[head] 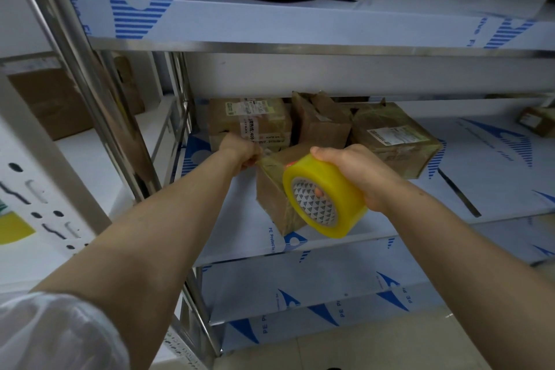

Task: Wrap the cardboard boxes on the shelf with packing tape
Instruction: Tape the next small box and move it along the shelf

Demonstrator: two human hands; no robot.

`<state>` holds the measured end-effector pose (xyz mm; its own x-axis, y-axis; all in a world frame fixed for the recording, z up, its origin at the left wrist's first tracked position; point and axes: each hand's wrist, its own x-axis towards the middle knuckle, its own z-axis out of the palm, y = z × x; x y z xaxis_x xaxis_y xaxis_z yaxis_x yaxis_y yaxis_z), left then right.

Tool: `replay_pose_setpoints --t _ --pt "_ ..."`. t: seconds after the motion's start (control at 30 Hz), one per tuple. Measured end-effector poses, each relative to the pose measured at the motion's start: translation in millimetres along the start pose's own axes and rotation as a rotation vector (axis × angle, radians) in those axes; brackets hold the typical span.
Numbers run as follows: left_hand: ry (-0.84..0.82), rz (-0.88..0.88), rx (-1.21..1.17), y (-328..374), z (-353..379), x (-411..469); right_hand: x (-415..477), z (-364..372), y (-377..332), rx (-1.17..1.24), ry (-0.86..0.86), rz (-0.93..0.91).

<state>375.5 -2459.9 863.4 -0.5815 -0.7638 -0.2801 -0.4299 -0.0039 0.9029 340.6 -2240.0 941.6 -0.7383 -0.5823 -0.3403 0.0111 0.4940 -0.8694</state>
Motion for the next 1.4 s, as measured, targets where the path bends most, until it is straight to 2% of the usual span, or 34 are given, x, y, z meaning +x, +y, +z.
replay_pose_setpoints --t 0.4,0.67,0.73,0.83,0.9,0.97,1.2,1.3,1.4 --pt "0.002 -0.037 -0.011 -0.6 9.3 -7.2 2.4 -1.6 2.9 0.024 -0.008 0.017" --pt "-0.046 -0.241 -0.120 -15.9 14.9 -11.7 3.1 2.0 3.1 -0.007 -0.019 0.006" --pt "0.054 -0.195 -0.137 -18.1 16.5 -7.9 5.8 0.5 3.4 0.000 -0.020 0.006" --pt "0.312 0.097 0.110 -13.8 14.5 -5.2 9.9 -1.2 2.3 0.034 -0.041 0.016" --pt "0.264 0.257 0.165 -9.4 17.1 -11.9 10.2 -0.9 1.2 0.024 -0.033 0.012" --pt "0.164 0.290 0.236 -14.4 22.5 -16.2 9.9 0.7 -0.3 0.012 -0.024 0.010" --pt "0.033 0.107 0.027 -26.8 23.9 -10.2 6.2 2.7 -3.3 0.001 -0.030 0.010" --pt "-0.047 0.037 -0.143 -30.2 25.0 -11.9 0.0 -0.8 -5.8 -0.012 -0.088 0.016" --pt "-0.065 0.012 -0.172 -35.0 29.3 -15.0 -4.9 -5.0 -6.4 -0.018 -0.124 0.027"
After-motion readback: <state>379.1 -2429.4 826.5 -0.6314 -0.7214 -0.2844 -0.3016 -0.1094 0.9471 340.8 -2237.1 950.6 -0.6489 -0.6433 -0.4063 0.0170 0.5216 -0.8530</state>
